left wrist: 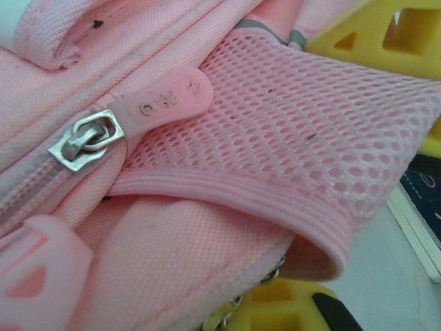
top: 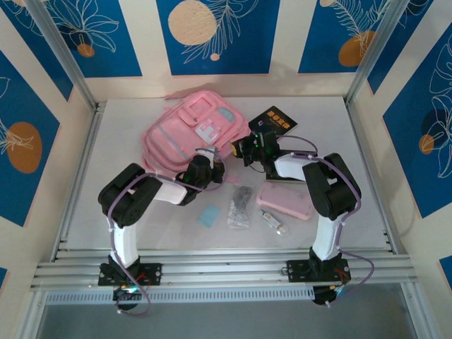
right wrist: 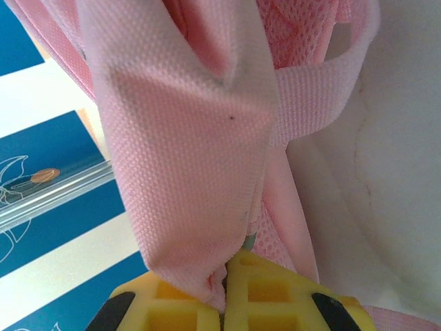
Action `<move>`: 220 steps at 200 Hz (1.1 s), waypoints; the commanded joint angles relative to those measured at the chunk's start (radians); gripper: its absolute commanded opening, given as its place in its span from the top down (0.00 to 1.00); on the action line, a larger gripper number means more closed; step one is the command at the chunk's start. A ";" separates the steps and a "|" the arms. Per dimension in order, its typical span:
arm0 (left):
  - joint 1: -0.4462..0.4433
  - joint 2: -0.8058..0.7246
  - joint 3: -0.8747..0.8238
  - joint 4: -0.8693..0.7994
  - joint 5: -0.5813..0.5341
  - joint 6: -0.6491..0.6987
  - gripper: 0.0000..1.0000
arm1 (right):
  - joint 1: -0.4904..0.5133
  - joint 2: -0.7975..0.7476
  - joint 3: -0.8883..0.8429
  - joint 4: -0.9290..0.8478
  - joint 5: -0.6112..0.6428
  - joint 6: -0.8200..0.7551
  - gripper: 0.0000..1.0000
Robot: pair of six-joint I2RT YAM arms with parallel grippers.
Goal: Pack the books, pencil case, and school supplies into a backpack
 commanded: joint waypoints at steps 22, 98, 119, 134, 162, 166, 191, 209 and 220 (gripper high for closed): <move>0.015 -0.180 0.027 -0.368 0.042 -0.023 1.00 | -0.045 -0.049 0.083 -0.176 -0.113 -0.236 1.00; 0.077 -0.434 -0.052 -0.930 0.112 -0.019 1.00 | -0.125 0.020 0.234 -0.304 -0.130 -0.413 1.00; 0.110 -0.482 -0.039 -1.067 0.143 0.009 1.00 | -0.126 0.047 0.274 -0.319 -0.129 -0.460 1.00; 0.128 -0.509 -0.018 -1.149 0.173 0.029 1.00 | -0.127 0.077 0.317 -0.339 -0.127 -0.507 1.00; 0.125 -0.524 0.046 -1.187 0.332 0.011 1.00 | -0.123 0.134 0.410 -0.399 -0.188 -0.567 1.00; 0.123 -0.525 0.057 -1.178 0.358 0.000 1.00 | -0.119 0.132 0.410 -0.397 -0.196 -0.569 1.00; 0.087 -0.516 0.131 -1.131 0.418 -0.054 1.00 | -0.094 0.073 0.349 -0.398 -0.204 -0.576 0.60; 0.063 -0.502 0.154 -1.048 0.438 -0.110 1.00 | -0.084 -0.007 0.267 -0.422 -0.217 -0.589 0.34; 0.056 -0.487 0.160 -0.998 0.444 -0.143 1.00 | -0.079 -0.061 0.208 -0.437 -0.221 -0.595 0.26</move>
